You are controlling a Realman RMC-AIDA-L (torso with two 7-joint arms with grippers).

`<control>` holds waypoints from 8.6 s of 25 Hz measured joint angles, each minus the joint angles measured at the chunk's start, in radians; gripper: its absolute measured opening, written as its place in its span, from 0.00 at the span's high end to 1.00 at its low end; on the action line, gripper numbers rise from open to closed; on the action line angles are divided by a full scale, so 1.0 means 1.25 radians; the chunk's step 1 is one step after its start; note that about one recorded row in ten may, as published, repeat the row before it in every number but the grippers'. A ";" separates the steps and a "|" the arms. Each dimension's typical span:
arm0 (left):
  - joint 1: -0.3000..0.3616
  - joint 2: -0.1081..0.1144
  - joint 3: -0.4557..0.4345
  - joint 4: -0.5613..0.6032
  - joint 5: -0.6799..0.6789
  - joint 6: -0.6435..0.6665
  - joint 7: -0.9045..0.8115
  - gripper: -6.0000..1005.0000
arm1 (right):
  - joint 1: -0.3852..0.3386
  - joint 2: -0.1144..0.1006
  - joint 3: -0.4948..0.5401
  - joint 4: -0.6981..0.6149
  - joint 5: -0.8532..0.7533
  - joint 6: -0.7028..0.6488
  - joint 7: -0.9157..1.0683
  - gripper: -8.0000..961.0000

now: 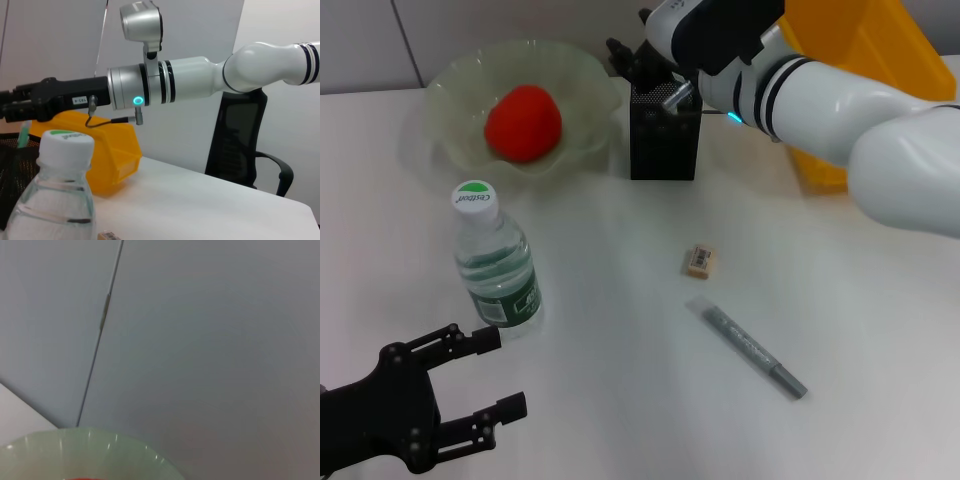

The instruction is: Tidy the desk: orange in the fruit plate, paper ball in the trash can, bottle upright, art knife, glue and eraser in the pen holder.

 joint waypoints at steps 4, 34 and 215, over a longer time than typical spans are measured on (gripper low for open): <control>0.003 0.001 0.000 0.000 0.000 0.000 0.000 0.23 | -0.012 0.000 0.006 -0.033 0.000 -0.012 0.002 0.47; 0.006 0.000 0.006 0.001 -0.001 0.009 0.012 0.23 | 0.011 -0.001 0.360 -0.589 -0.130 -1.227 0.015 0.18; -0.057 -0.002 0.001 -0.039 -0.001 -0.002 0.005 0.23 | 0.114 0.001 0.352 -0.153 -0.215 -0.684 0.007 0.40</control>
